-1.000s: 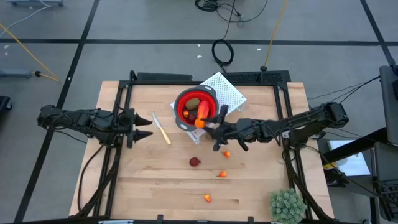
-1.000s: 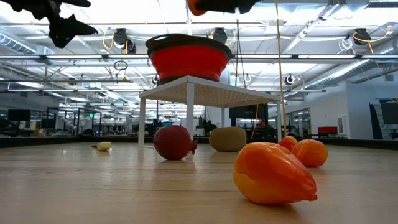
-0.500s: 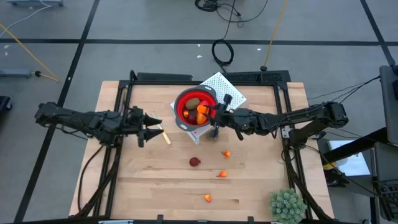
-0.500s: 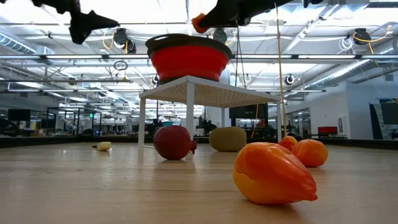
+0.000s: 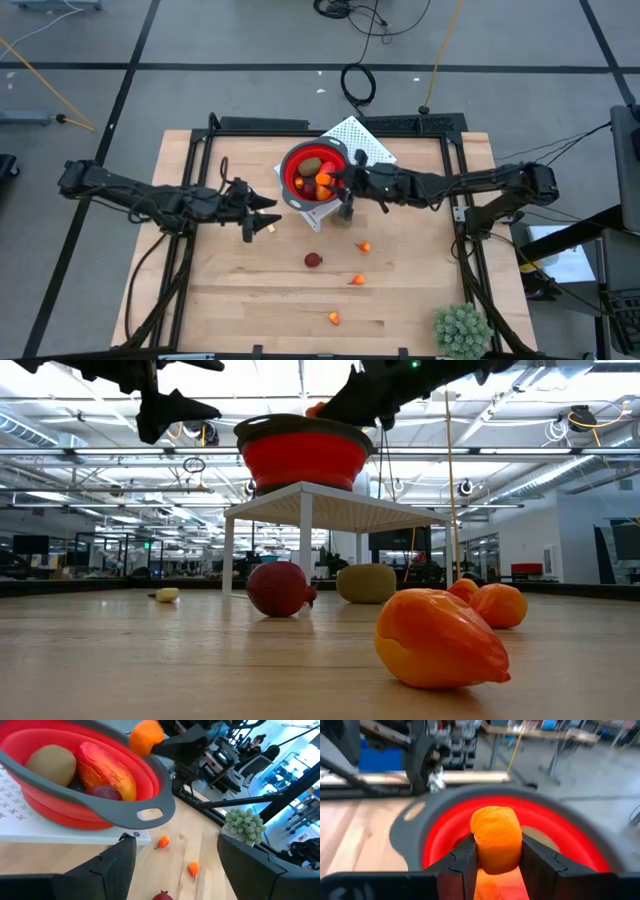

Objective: Pick & Place Fruit
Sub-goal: Put the tangerine into the red strainer bowl on the shelf

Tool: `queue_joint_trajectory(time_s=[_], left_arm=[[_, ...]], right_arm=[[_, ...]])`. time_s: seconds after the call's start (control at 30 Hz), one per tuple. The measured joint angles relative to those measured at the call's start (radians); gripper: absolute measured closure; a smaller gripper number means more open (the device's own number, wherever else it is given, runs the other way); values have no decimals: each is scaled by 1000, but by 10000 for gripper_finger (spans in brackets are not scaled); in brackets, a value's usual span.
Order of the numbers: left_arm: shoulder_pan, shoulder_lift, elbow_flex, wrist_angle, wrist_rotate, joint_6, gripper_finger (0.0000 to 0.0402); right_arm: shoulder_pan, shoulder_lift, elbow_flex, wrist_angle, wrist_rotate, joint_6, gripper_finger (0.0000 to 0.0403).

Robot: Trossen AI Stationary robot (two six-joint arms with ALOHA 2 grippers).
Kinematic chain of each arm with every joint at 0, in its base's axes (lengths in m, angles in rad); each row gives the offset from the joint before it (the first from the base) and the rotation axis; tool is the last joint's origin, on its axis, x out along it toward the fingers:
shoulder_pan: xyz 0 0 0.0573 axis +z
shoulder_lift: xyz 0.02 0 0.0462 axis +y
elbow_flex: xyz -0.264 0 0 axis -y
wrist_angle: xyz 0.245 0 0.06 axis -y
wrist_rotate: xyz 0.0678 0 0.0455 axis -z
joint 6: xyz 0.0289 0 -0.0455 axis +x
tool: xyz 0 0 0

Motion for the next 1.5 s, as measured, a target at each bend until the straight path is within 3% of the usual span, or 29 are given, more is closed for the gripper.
queue_joint_trajectory(time_s=[0.2, 0.5, 0.67, 0.87, 1.23, 1.5], left_arm=[[0, 3, 0, 4, 0, 0, 124], [0, 3, 0, 3, -21, 8, 124], [0, 3, 0, 3, -50, 15, 124], [0, 3, 0, 9, -51, 6, 124], [24, 35, 1, 389, -110, 61, 124], [76, 161, 117, 387, -41, 25, 124]], right_arm=[[-25, 0, 131, -286, -40, 14, 287], [-52, -1, 245, -444, -81, 16, 287], [-79, -1, 246, -471, -170, 66, 293], [-86, -1, 246, -473, -171, 69, 296], [-53, -1, 246, -417, -173, 67, 296], [-10, -1, 246, -251, -276, 61, 295]])
